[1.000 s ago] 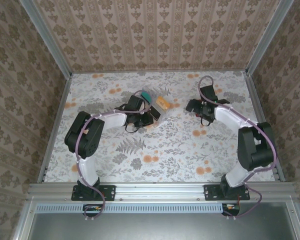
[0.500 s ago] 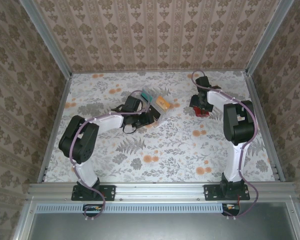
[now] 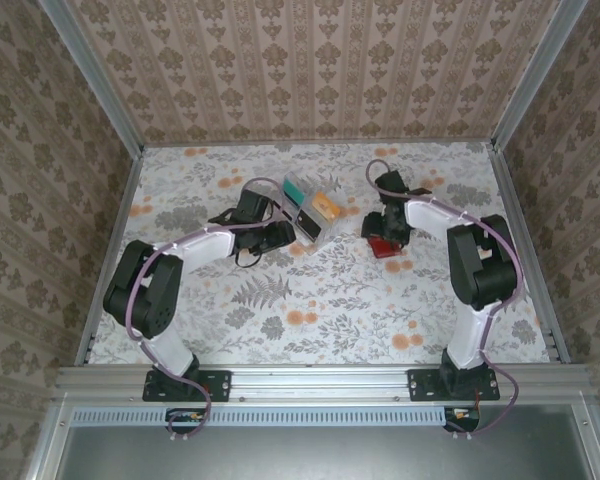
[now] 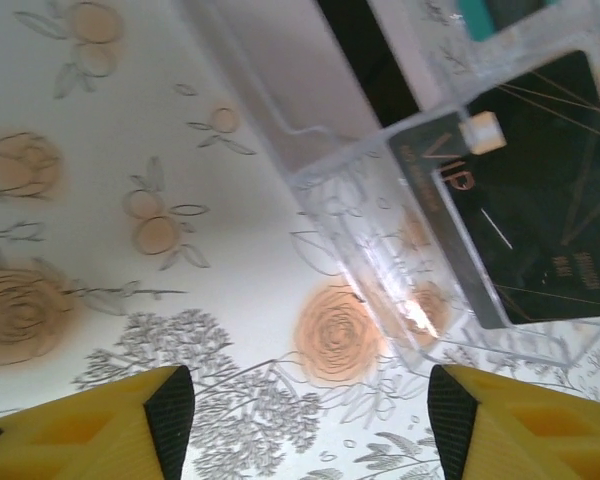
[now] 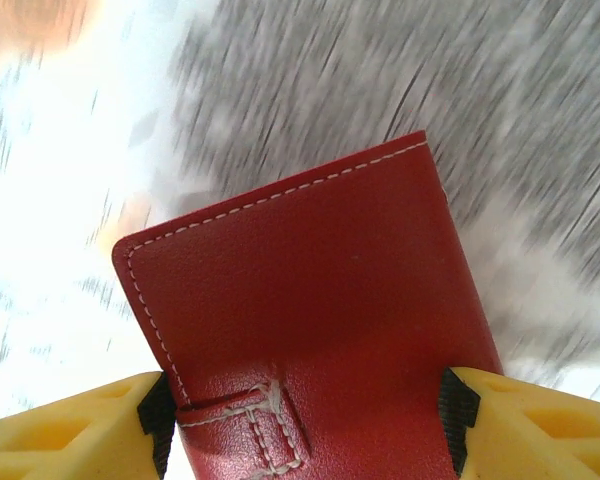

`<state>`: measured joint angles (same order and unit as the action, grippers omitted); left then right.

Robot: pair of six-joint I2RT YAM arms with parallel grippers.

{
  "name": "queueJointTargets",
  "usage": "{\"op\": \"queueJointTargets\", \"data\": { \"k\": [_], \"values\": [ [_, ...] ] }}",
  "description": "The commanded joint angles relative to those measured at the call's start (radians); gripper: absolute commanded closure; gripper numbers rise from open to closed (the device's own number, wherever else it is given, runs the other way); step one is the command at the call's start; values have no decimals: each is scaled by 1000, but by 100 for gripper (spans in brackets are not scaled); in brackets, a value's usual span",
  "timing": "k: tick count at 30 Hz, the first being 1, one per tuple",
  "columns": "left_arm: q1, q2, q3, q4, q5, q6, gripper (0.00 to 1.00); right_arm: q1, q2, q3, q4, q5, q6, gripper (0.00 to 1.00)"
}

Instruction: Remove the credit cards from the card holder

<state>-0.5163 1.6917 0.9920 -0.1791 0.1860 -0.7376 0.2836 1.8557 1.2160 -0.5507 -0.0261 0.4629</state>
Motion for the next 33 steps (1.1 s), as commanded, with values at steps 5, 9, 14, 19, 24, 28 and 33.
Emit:
{"op": "queueJointTargets", "data": {
  "k": [5, 9, 14, 19, 24, 28, 33],
  "values": [
    [11, -84, -81, 49, -17, -45, 27, 142, -119, -207, -39, -201, 167, 29],
    [10, -118, -114, 69, 28, -66, 26, 141, -203, -224, -24, -194, 180, 28],
    [-10, -168, -157, 96, 89, -103, 23, 106, -308, -221, -21, -143, 169, 28],
    [-56, -189, -179, 107, 103, -129, 14, 45, -285, -278, 22, -130, 176, 38],
    [-82, -148, -153, 132, 178, -133, 13, 43, -202, -253, 40, -140, 159, 51],
    [-111, -98, -129, 155, 208, -162, 17, 47, -179, -261, 70, -186, 162, 54],
    [-134, -66, -132, 209, 261, -208, 25, 64, -171, -302, 136, -256, 207, 60]
  ]
}}
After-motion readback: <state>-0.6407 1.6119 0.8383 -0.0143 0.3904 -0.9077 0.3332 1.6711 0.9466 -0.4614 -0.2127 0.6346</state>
